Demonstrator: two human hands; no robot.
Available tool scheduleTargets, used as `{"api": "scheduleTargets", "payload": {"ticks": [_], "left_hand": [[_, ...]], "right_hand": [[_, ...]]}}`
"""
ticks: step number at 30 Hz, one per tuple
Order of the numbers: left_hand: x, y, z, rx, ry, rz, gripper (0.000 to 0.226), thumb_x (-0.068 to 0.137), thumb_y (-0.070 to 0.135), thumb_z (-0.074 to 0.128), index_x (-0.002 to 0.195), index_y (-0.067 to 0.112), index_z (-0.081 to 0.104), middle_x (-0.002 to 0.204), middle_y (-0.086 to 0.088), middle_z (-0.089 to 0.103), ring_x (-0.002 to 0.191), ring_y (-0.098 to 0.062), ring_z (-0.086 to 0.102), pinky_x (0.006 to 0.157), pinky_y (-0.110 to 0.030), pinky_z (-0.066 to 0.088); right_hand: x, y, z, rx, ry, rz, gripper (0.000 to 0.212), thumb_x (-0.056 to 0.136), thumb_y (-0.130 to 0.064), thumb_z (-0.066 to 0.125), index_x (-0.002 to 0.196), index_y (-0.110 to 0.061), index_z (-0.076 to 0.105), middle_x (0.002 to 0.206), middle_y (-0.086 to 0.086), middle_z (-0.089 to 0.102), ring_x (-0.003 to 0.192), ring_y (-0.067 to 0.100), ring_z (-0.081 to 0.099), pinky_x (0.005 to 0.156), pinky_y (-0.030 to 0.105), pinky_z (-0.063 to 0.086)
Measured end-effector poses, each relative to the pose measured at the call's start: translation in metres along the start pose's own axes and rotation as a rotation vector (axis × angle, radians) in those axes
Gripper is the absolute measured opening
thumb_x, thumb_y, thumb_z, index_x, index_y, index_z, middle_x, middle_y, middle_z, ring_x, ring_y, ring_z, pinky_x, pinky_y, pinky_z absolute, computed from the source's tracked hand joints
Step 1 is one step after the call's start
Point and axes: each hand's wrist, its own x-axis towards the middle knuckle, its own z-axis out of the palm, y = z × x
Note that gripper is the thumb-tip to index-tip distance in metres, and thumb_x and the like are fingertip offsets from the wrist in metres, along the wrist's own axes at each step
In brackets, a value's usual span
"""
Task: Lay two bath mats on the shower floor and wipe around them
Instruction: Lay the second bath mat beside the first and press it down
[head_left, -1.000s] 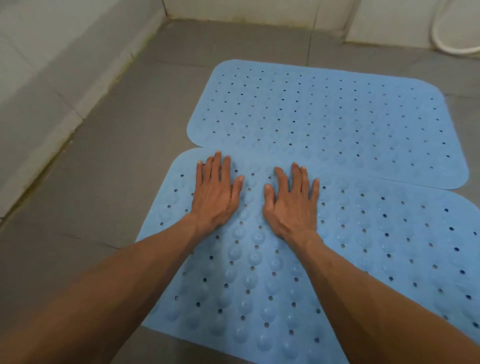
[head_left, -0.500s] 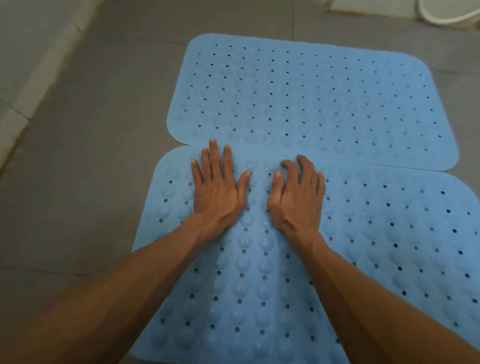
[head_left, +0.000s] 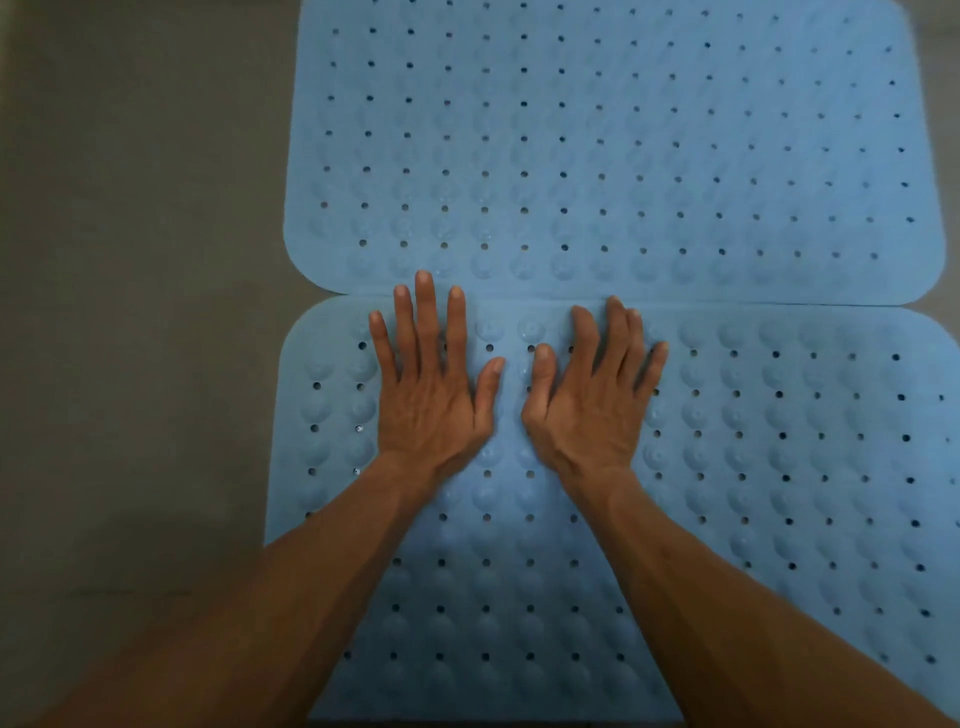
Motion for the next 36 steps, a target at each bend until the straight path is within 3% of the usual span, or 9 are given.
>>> {"api": "scheduleTargets", "payload": {"ticks": [17,23,26,30,32,36], "left_hand": [[-0.001,-0.001,0.006,0.004,-0.121,-0.007,0.071,0.099,0.051,0.021,0.154,0.01,0.005,0.162,-0.016,-0.005,0.15,-0.028,-0.007,0.118,-0.059,0.001],[-0.002,-0.001,0.01,0.021,-0.113,-0.013,0.07,0.099,0.054,0.012,0.155,0.015,-0.001,0.162,-0.013,-0.009,0.149,-0.025,-0.011,0.119,-0.056,-0.003],[0.001,0.003,0.008,0.062,-0.138,-0.038,0.073,0.096,0.052,0.009,0.154,0.008,0.006,0.161,-0.019,-0.003,0.149,-0.032,-0.005,0.118,-0.058,-0.002],[0.016,0.045,-0.003,0.084,-0.068,-0.135,0.071,0.087,0.037,0.025,0.139,-0.011,0.036,0.15,-0.035,0.025,0.141,-0.048,0.02,0.117,-0.06,0.005],[0.02,0.085,-0.002,0.015,-0.024,-0.19,0.066,0.091,0.036,0.03,0.14,-0.008,0.036,0.151,-0.033,0.024,0.142,-0.046,0.019,0.118,-0.059,0.004],[0.023,0.175,0.014,-0.19,0.062,-0.209,0.064,0.095,0.04,0.031,0.143,-0.002,0.033,0.155,-0.029,0.02,0.145,-0.042,0.017,0.119,-0.056,0.005]], "right_hand": [[0.001,-0.002,-0.001,0.053,-0.068,0.033,0.056,0.097,-0.046,0.035,0.145,-0.017,0.041,0.16,0.011,0.026,0.151,0.029,0.017,0.12,0.059,0.009],[0.001,0.003,-0.005,0.189,-0.071,0.029,0.055,0.097,-0.045,0.035,0.144,-0.02,0.042,0.161,0.007,0.024,0.152,0.025,0.012,0.121,0.055,0.002],[0.003,0.011,-0.008,0.301,-0.078,0.031,0.05,0.098,-0.042,0.036,0.143,-0.022,0.045,0.161,0.003,0.025,0.151,0.021,0.012,0.123,0.049,0.0],[0.008,0.033,-0.022,0.534,-0.093,0.021,0.046,0.096,-0.035,0.035,0.133,-0.016,0.055,0.153,0.004,0.04,0.144,0.023,0.029,0.12,0.042,0.014],[0.007,0.065,-0.031,0.495,-0.042,-0.055,0.043,0.096,-0.033,0.038,0.131,-0.015,0.055,0.149,0.006,0.042,0.14,0.025,0.034,0.117,0.041,0.022],[0.026,0.159,-0.046,0.337,0.084,-0.043,0.041,0.097,-0.034,0.04,0.131,-0.015,0.053,0.15,0.009,0.039,0.139,0.028,0.032,0.116,0.044,0.021]]}}
